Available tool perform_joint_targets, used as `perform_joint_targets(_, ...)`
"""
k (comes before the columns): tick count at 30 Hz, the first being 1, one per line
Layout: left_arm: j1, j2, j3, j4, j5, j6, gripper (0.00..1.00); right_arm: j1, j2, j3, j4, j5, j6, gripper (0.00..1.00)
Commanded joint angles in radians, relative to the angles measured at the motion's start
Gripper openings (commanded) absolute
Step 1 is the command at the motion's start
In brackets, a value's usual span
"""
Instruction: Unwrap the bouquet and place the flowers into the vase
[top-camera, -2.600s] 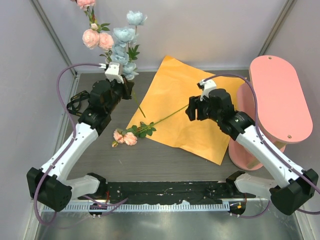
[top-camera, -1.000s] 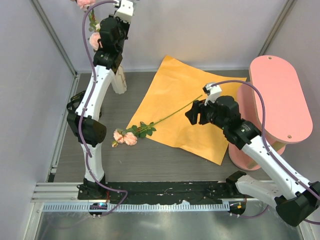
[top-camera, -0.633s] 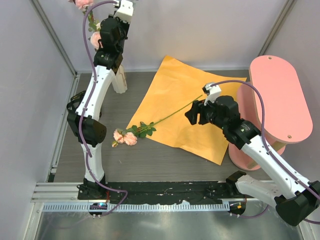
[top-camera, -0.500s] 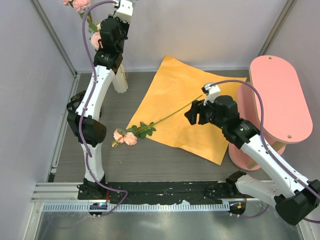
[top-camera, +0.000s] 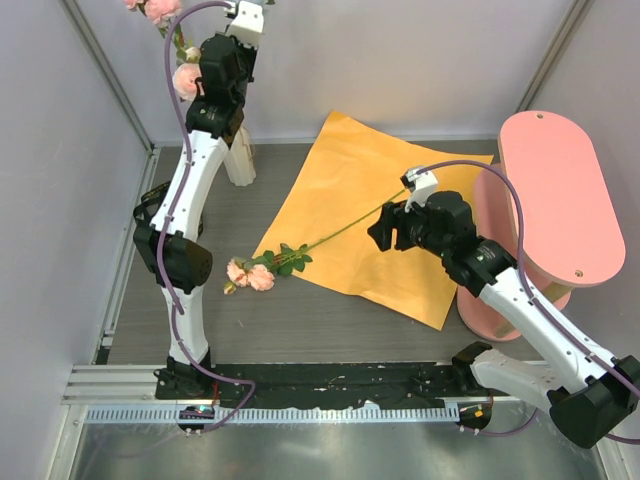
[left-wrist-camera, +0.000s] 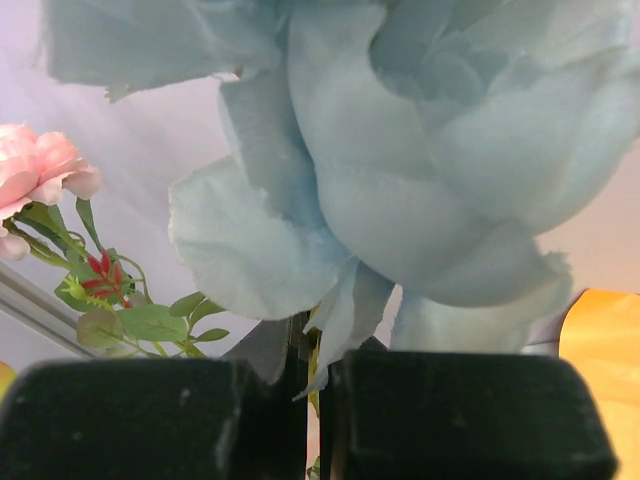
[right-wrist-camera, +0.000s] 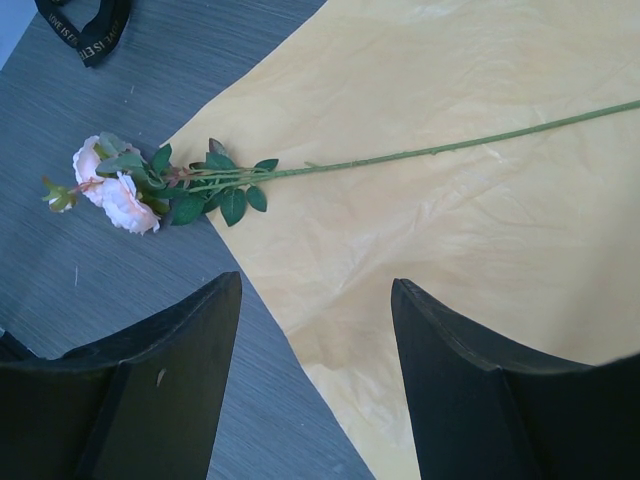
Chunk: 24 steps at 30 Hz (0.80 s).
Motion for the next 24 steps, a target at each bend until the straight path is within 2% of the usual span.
perform_joint_targets(1, 0.012, 0.005, -0.004, 0.027, -0.039, -0.027, 0.0, 0.003, -0.009, 0.001, 0.039, -0.005, -0.003, 0.67)
perform_joint_targets(13, 0.018, 0.105, 0.017, 0.042, -0.137, -0.096, 0.0, 0.003, -0.003, -0.002, 0.032, -0.003, -0.008, 0.68)
perform_joint_targets(20, 0.032, 0.128, -0.039, 0.055, -0.183, -0.131, 0.0, 0.003, 0.0, -0.012, 0.042, -0.008, -0.005, 0.67)
perform_joint_targets(24, 0.033, 0.131, -0.073, 0.055, -0.196, -0.15, 0.05, 0.003, 0.007, -0.013, 0.044, -0.008, -0.002, 0.68)
